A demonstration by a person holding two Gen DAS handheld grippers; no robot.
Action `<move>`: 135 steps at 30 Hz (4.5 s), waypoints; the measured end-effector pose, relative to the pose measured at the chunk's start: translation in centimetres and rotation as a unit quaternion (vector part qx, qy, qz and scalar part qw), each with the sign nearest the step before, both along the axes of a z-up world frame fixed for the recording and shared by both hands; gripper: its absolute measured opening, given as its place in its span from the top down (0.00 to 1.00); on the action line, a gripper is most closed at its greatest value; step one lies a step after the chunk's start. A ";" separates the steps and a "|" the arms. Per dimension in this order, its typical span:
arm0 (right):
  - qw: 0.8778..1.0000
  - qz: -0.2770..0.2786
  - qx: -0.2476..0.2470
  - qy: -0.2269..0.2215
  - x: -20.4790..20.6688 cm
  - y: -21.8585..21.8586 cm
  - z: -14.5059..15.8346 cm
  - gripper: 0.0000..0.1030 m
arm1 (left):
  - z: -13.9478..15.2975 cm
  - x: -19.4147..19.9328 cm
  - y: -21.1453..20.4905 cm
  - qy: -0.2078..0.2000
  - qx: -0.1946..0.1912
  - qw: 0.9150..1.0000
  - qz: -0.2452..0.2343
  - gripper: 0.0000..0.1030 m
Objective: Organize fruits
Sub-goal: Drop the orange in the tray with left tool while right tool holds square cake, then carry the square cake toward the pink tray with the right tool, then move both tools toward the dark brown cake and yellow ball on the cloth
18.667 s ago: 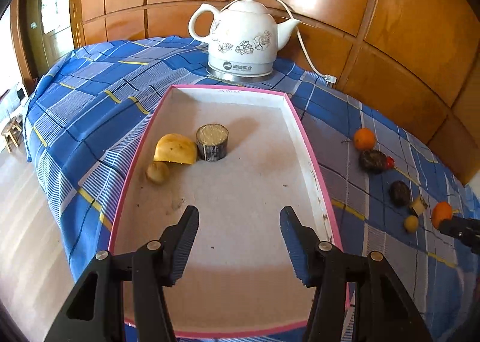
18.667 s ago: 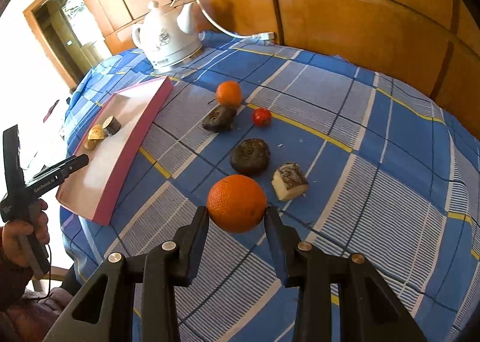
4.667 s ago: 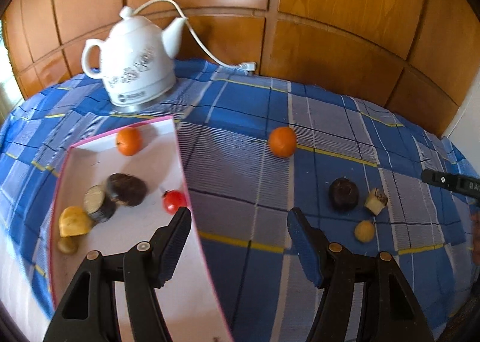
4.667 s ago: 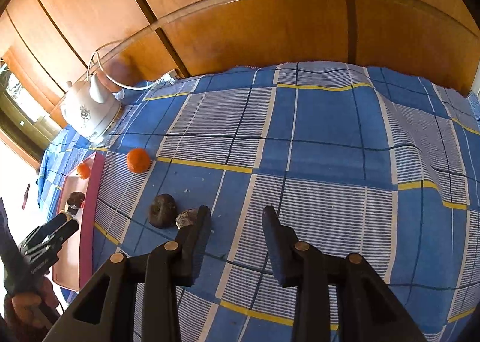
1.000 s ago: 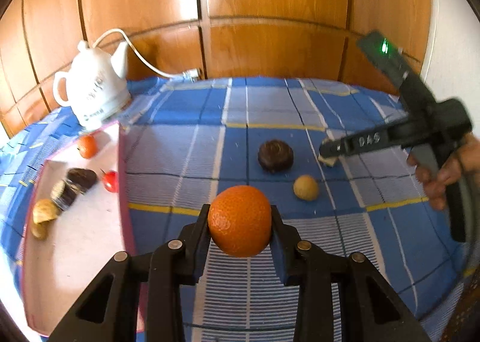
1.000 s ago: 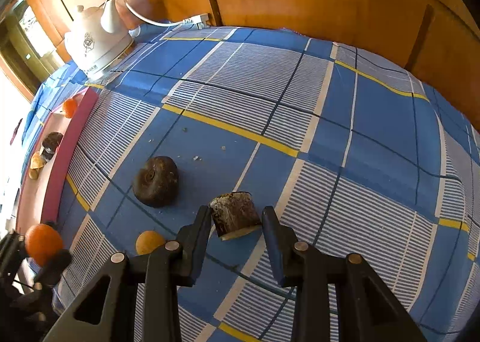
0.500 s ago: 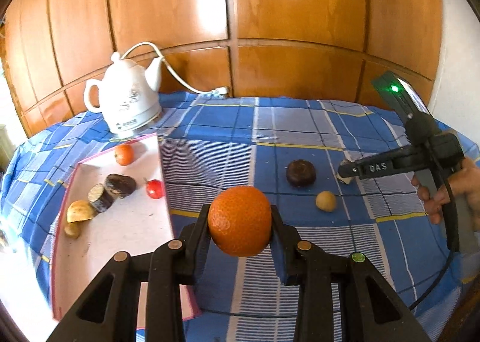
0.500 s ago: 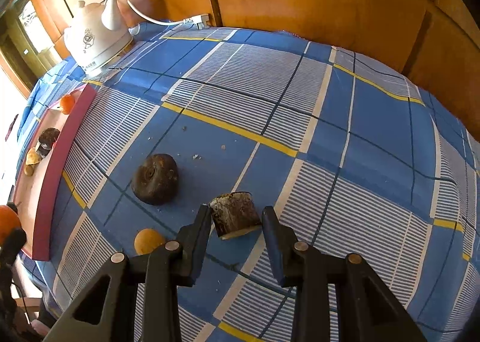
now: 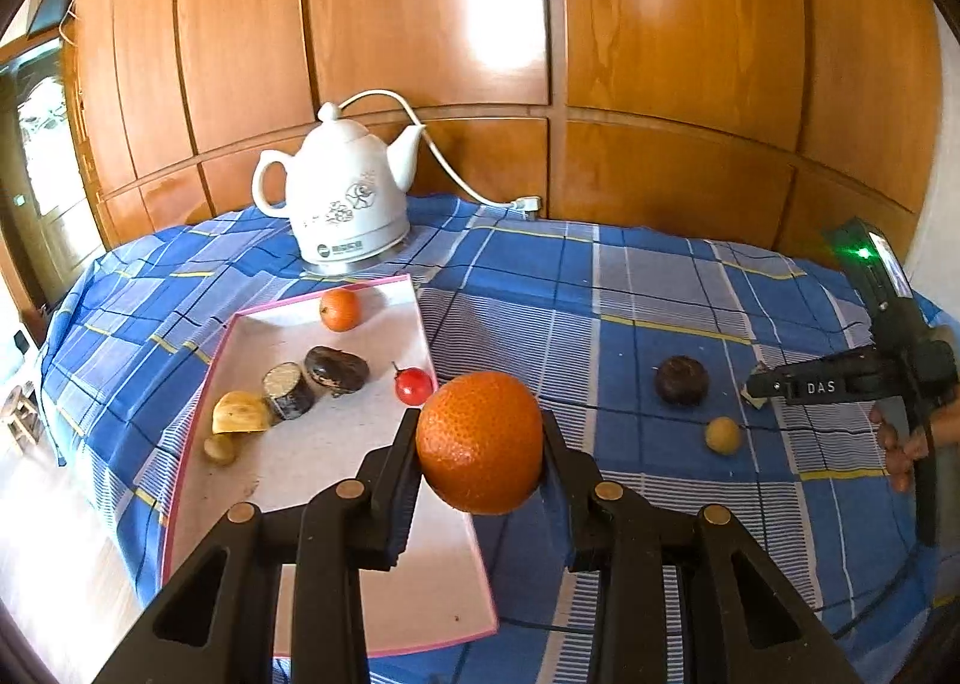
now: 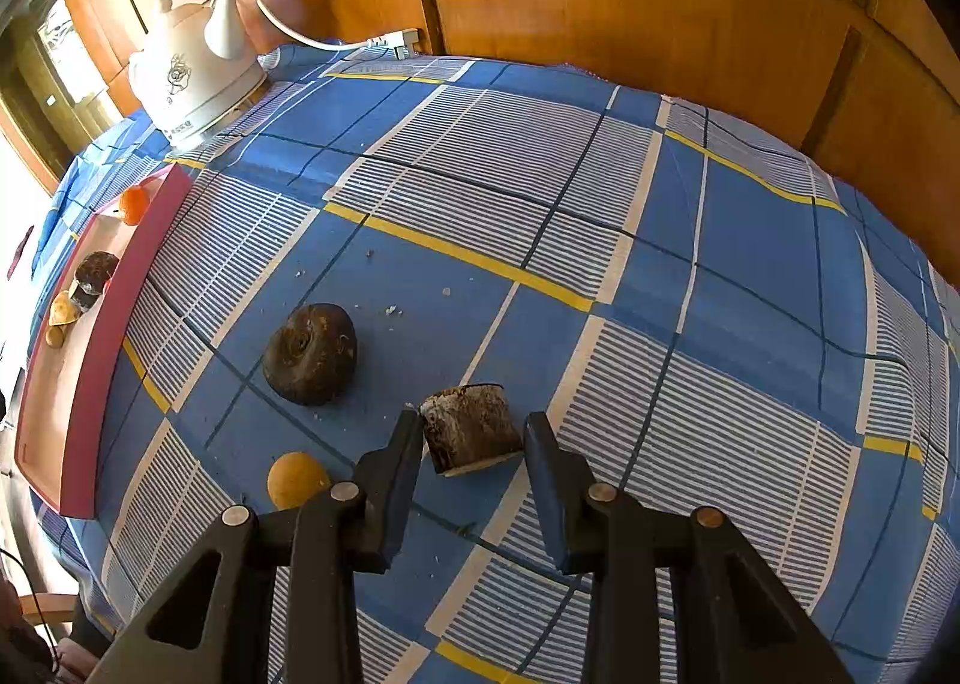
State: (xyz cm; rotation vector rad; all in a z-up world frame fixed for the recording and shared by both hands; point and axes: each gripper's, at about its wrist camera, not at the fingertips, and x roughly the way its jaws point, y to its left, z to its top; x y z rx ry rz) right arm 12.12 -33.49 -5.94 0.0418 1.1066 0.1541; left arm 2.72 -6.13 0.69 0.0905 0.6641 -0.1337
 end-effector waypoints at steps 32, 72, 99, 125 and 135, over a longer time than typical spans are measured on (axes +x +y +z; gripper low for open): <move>1.000 -0.001 0.002 0.001 0.0 -0.2 0.1 0.66 | -3.9 7.2 6.2 0.099 -0.046 0.992 0.065 0.63; 0.997 0.047 0.046 -0.031 -2.3 3.4 3.5 0.66 | -2.7 0.3 10.5 0.044 -0.027 0.992 0.119 0.43; 0.967 0.176 0.184 0.001 1.1 24.4 4.2 0.64 | -3.4 -0.7 14.0 0.040 -0.038 0.987 0.154 0.44; 0.988 0.122 0.088 -0.025 -3.5 12.4 4.3 0.61 | -2.7 -1.0 11.0 0.039 -0.021 0.993 0.112 0.43; 0.991 0.108 0.068 -0.037 -4.3 10.4 4.6 0.61 | -2.5 -1.2 10.2 0.039 -0.022 0.994 0.102 0.43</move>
